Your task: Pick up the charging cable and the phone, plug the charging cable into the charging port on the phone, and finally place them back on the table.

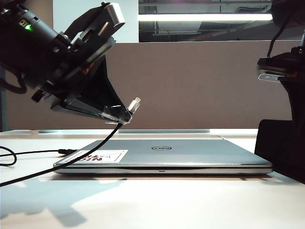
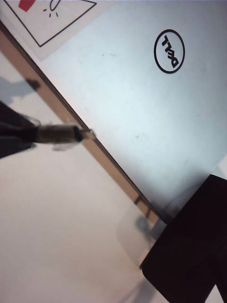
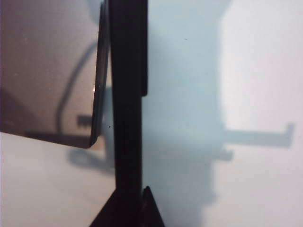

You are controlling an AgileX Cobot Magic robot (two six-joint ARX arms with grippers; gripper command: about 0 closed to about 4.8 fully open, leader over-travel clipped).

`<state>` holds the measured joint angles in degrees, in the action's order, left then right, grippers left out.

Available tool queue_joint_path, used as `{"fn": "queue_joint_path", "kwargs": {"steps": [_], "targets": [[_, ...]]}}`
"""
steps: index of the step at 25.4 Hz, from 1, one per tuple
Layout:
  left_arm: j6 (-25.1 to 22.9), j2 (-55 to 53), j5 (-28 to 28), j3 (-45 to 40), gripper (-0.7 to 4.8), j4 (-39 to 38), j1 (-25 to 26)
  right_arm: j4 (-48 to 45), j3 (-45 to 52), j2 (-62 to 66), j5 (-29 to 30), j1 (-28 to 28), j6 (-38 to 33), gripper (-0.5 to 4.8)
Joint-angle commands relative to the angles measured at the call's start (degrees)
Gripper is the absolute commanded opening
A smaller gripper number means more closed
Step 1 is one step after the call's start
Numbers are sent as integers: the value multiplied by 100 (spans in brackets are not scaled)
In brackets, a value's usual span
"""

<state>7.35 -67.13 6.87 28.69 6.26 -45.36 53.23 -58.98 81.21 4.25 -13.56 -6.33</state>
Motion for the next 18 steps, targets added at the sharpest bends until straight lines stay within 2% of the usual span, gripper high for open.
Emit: {"fn": "queue_joint_path", "kwargs": {"steps": [1, 2, 18], "targets": [[-4, 11, 4, 15, -8, 70, -4, 2, 68, 109, 85, -11, 46, 68], [-4, 11, 4, 15, -8, 70, -4, 4, 68, 118, 83, -11, 46, 86], [-2, 11, 4, 15, -8, 68, -4, -461, 70, 605, 210, -11, 59, 84]]}}
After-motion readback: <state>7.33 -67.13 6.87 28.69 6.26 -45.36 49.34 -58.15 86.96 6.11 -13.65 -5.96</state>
